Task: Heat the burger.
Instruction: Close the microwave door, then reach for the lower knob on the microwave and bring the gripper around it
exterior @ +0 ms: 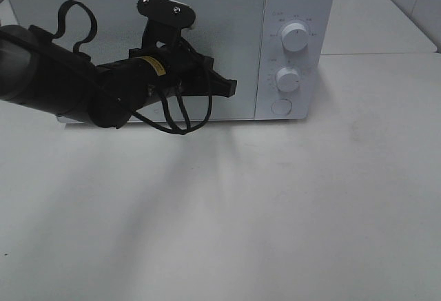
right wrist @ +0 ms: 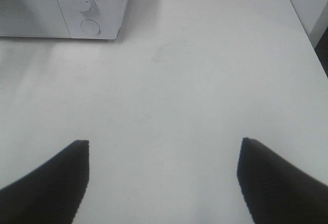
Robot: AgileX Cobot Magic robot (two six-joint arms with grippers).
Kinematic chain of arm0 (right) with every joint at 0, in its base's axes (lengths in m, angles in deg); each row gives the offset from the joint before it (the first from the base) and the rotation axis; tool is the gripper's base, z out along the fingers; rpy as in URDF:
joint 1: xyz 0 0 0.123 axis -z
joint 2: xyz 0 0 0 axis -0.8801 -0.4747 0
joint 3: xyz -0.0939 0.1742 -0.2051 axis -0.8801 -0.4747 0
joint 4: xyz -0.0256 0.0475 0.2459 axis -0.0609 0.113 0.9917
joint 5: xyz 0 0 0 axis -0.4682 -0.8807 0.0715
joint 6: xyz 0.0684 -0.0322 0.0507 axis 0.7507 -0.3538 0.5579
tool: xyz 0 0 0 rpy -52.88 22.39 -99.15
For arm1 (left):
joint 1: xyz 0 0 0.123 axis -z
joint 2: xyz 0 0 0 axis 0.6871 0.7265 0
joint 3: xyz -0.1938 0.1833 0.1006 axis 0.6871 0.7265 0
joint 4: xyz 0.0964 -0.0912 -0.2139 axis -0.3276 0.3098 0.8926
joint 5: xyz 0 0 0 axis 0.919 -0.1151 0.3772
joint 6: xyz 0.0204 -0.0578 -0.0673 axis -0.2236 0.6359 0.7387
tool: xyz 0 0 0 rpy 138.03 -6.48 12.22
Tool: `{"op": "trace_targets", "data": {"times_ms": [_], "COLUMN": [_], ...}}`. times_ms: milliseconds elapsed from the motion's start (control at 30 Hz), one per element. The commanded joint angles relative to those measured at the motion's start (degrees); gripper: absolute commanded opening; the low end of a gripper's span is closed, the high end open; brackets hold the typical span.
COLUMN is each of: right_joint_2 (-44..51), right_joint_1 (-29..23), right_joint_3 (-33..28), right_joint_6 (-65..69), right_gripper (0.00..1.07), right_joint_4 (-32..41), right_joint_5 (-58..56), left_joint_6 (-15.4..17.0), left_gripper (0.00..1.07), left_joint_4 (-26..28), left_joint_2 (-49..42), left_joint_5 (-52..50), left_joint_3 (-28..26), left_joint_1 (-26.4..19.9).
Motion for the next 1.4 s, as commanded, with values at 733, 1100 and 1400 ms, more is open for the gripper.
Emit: {"op": "trace_targets", "data": {"times_ms": [733, 1100, 1400], "right_joint_2": [1.55, 1.55, 1.55], "right_joint_1": [0.40, 0.40, 0.40], "right_joint_3": [-0.06, -0.06, -0.06], "right_joint_6": [-0.17, -0.17, -0.17], "right_gripper": [0.76, 0.76, 0.76], "right_joint_4": [0.06, 0.06, 0.06], "right_joint_5": [0.57, 0.57, 0.57], "left_joint_6": [0.17, 0.11, 2.01], "left_gripper": [0.70, 0.98, 0.98], "left_joint_4": [7.22, 6.25, 2.41], "left_joint_2": [-10.54, -17.65, -25.15], "left_joint_5": [19.82, 46.24, 65.89], "left_joint_3": [5.16, 5.16, 5.04], "left_joint_1": [3.27, 3.09, 2.23]}}
